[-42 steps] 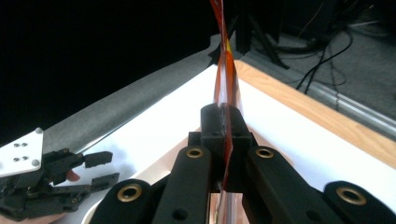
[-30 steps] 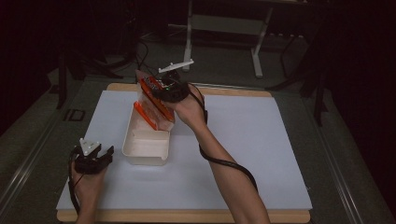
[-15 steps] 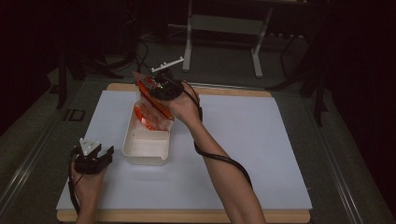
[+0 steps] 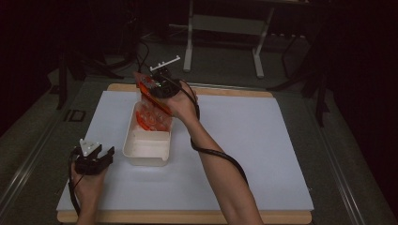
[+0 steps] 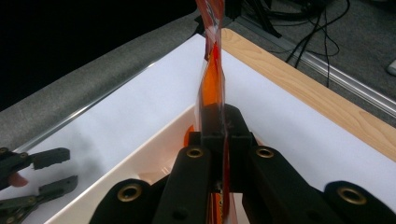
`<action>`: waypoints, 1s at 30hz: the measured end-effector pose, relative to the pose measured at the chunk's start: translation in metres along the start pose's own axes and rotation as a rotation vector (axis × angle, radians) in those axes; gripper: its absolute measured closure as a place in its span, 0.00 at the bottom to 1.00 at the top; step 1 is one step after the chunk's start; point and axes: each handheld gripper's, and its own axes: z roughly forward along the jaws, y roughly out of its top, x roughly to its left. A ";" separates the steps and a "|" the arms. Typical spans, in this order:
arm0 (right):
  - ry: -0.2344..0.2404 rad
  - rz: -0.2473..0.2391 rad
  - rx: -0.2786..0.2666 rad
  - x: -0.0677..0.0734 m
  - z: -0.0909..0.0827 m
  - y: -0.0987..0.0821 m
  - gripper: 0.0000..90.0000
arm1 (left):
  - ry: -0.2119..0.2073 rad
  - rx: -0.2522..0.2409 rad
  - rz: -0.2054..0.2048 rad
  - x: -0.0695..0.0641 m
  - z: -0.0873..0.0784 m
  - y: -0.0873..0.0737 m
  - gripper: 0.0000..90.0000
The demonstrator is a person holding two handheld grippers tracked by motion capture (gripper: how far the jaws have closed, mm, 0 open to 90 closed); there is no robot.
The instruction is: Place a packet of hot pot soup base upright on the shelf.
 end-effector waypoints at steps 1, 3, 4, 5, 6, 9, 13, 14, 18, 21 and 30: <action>0.002 0.002 0.000 0.000 0.002 0.000 1.00 | 0.000 0.000 -0.001 0.000 0.000 0.000 0.57; 0.001 0.008 0.001 0.000 0.005 0.000 1.00 | -0.001 0.001 -0.001 0.000 0.000 0.000 0.57; -0.005 0.006 0.003 0.002 0.008 0.000 1.00 | -0.001 0.000 -0.002 0.000 0.000 0.000 0.57; -0.006 0.004 0.003 0.002 0.009 0.000 1.00 | -0.002 0.000 -0.002 0.000 0.000 0.000 0.57; -0.007 0.004 0.005 0.003 0.011 0.000 1.00 | -0.002 0.001 -0.003 0.000 0.000 0.000 0.57; -0.008 0.001 0.010 0.005 0.013 0.000 1.00 | -0.001 0.001 -0.003 0.000 0.000 0.000 0.57; -0.009 -0.003 0.012 0.006 0.015 -0.001 1.00 | -0.003 -0.001 -0.004 -0.001 0.000 0.000 0.57; -0.014 -0.001 0.009 0.005 0.014 -0.001 1.00 | -0.002 -0.001 -0.004 -0.001 0.000 0.000 0.57; -0.004 -0.005 0.001 0.003 0.011 -0.001 0.90 | -0.001 0.000 -0.001 -0.001 0.001 0.000 0.57; 0.006 -0.017 -0.001 0.002 0.009 -0.003 0.77 | 0.000 0.000 0.000 0.000 0.001 0.000 0.57; 0.012 -0.054 -0.062 -0.004 -0.002 -0.009 0.54 | 0.003 -0.002 0.002 -0.001 0.000 0.000 0.57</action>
